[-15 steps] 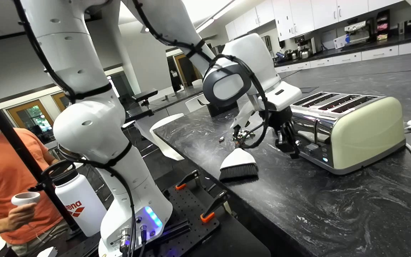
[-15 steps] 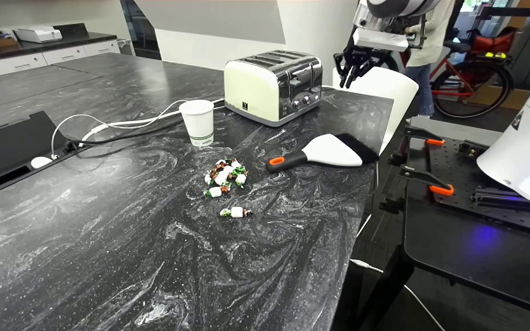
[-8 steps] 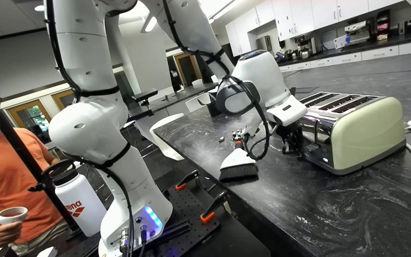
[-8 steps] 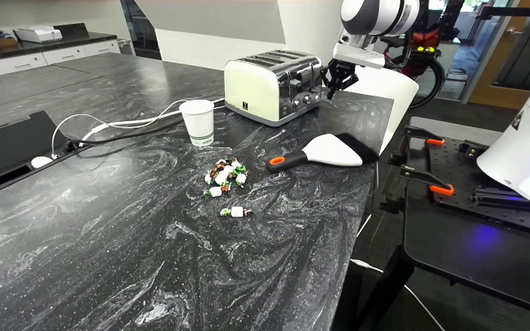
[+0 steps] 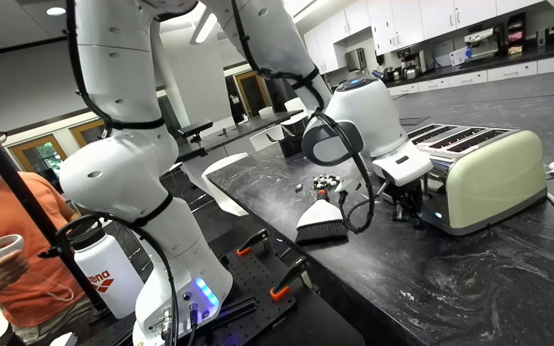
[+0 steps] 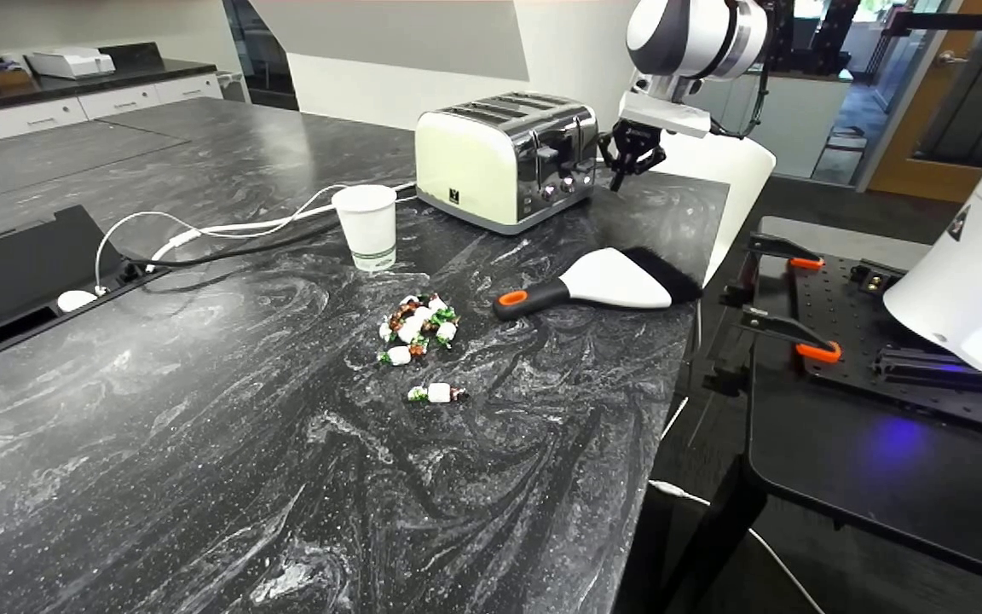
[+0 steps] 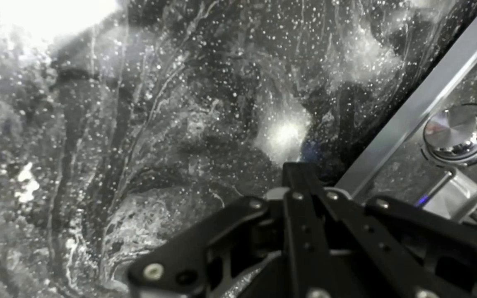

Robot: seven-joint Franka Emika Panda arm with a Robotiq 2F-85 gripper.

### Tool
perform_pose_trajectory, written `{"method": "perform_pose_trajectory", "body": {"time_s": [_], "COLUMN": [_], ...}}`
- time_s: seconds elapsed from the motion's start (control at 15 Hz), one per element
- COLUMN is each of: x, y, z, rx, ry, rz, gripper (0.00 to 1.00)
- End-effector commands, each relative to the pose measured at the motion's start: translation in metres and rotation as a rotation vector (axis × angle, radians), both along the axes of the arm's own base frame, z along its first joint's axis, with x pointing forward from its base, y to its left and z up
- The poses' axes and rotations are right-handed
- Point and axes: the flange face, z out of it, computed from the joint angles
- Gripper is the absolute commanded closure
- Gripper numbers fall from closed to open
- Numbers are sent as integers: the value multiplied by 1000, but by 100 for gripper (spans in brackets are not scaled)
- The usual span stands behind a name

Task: Press a button on the right side of the toaster to release the right lever upwards

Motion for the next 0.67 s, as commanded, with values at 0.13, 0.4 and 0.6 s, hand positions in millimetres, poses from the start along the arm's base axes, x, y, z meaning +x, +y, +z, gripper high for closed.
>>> {"method": "perform_pose_trajectory", "body": {"time_s": [0.13, 0.4, 0.6], "x": [-16, -22, -18], "y": [-30, -51, -61], "z": [-2, 5, 9], "rx": [20, 78, 137], "ry": [-7, -68, -154], "rz": [-87, -94, -81], "gripper": [100, 100, 100]}}
